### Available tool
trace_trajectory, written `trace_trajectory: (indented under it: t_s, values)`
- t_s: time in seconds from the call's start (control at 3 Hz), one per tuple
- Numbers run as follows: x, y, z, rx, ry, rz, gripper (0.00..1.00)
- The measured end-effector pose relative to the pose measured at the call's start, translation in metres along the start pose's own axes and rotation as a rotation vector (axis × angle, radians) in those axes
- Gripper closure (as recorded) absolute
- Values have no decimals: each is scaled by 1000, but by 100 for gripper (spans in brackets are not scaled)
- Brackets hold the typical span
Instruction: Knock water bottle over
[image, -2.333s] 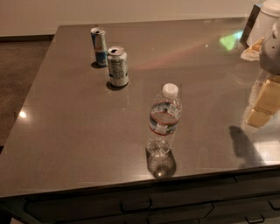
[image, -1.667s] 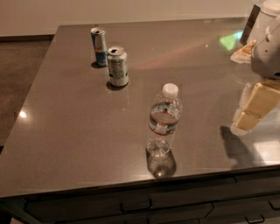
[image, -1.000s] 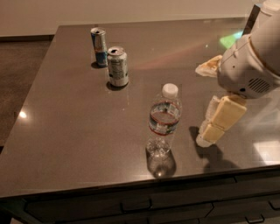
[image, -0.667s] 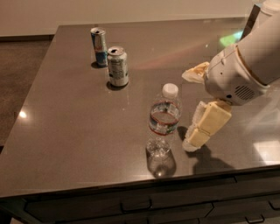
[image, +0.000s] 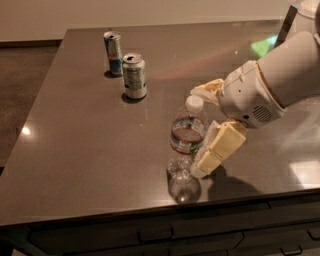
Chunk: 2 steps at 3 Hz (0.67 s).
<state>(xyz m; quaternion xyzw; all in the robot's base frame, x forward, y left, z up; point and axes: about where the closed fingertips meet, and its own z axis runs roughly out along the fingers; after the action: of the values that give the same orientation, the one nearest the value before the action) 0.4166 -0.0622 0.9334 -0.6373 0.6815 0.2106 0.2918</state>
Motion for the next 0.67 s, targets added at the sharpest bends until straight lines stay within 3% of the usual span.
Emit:
trace_trajectory:
  t_s: [0.67]
  values:
    - [-8,1,10,-23,-100,21,42]
